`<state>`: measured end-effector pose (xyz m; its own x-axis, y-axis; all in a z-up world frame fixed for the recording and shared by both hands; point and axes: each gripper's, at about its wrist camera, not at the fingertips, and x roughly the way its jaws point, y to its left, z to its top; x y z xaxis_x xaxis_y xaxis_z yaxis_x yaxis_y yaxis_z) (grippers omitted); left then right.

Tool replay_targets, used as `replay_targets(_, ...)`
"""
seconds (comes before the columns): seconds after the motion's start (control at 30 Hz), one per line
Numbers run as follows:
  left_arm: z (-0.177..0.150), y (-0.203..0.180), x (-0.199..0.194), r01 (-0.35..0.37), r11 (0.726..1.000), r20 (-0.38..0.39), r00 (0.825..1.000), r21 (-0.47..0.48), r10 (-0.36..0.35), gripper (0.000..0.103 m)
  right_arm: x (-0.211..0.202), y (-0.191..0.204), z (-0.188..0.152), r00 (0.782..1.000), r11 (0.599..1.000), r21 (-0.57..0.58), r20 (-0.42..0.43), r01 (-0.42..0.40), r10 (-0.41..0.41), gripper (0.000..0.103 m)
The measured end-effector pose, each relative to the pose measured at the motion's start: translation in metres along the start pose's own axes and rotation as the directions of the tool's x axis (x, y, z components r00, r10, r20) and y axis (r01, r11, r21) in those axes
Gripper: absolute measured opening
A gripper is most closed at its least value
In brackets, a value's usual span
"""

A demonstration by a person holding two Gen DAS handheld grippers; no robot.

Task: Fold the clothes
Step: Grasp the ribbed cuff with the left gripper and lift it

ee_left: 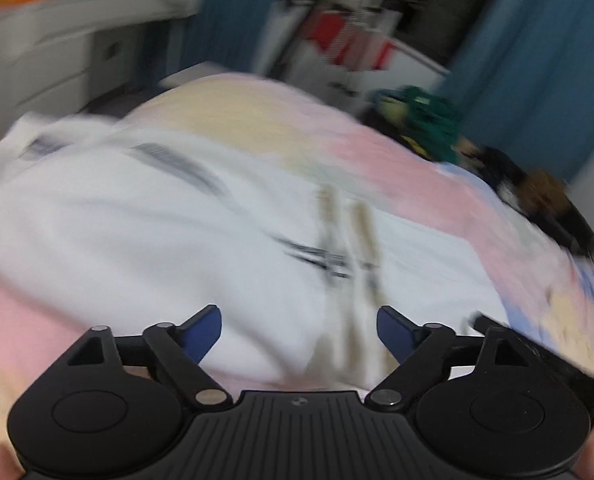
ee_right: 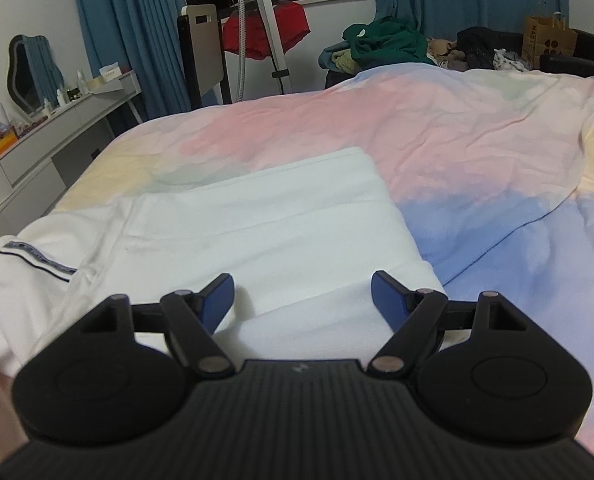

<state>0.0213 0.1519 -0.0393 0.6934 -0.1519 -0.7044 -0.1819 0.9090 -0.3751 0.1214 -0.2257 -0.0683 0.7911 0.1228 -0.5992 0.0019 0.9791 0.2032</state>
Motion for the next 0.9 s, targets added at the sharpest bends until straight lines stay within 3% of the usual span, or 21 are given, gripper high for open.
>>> replay_targets(0.1,0.009,0.04,-0.004,-0.052,0.988,-0.032,0.998,-0.145,0.048,0.087,-0.002,-0.002,0.0,1.0,1.0,0.021,-0.001,-0.006,0.006,0.077)
replay_targets(0.2,0.016,0.084,-0.003,-0.059,0.941,-0.056,0.998,-0.332,0.043,0.087,-0.006,-0.007,0.001,1.0,0.997,0.067,0.006,-0.026,0.025,0.077)
replay_targets(0.33,0.021,0.133,0.004,-0.048,0.831,-0.064,0.998,-0.554,0.016,0.087,-0.008,-0.007,0.0,1.0,0.997,0.074,0.012,-0.02,0.019,0.076)
replay_targets(0.47,0.025,0.174,0.012,-0.002,0.703,0.009,1.0,-0.711,0.013,0.084,-0.008,-0.001,-0.002,1.0,1.0,0.03,0.008,-0.006,0.006,0.077)
replay_targets(0.53,0.027,0.186,0.015,0.029,0.664,0.055,0.998,-0.747,0.019,0.083,-0.008,0.001,-0.002,1.0,0.999,0.029,0.005,-0.016,0.016,0.078)
replay_targets(0.63,0.036,0.193,0.014,0.027,0.653,0.115,0.989,-0.757,0.092,0.074,-0.01,0.006,-0.001,1.0,1.0,0.006,0.007,-0.027,0.027,0.078)
replay_targets(0.67,0.039,0.195,0.013,0.026,0.651,0.138,0.983,-0.759,0.122,0.061,-0.012,0.009,-0.001,0.999,0.999,-0.006,0.011,-0.036,0.036,0.078)
replay_targets(0.7,0.042,0.197,0.013,0.023,0.651,0.156,0.977,-0.758,0.146,0.058,-0.013,0.012,-0.001,0.999,0.999,-0.018,0.014,-0.047,0.047,0.078)
replay_targets(0.73,0.046,0.2,0.013,0.021,0.656,0.172,0.971,-0.755,0.167,0.056,-0.014,0.015,-0.001,0.998,0.998,-0.03,0.017,-0.057,0.057,0.078)
replay_targets(0.83,0.053,0.203,0.015,0.016,0.664,0.187,0.964,-0.747,0.188,0.035,-0.007,0.021,-0.006,0.999,0.996,-0.084,-0.026,-0.038,0.036,0.077)
replay_targets(0.9,0.056,0.195,0.012,-0.007,0.697,0.202,0.955,-0.717,0.217,0.027,-0.001,0.026,-0.01,0.998,0.992,-0.12,-0.055,-0.026,0.019,0.076)
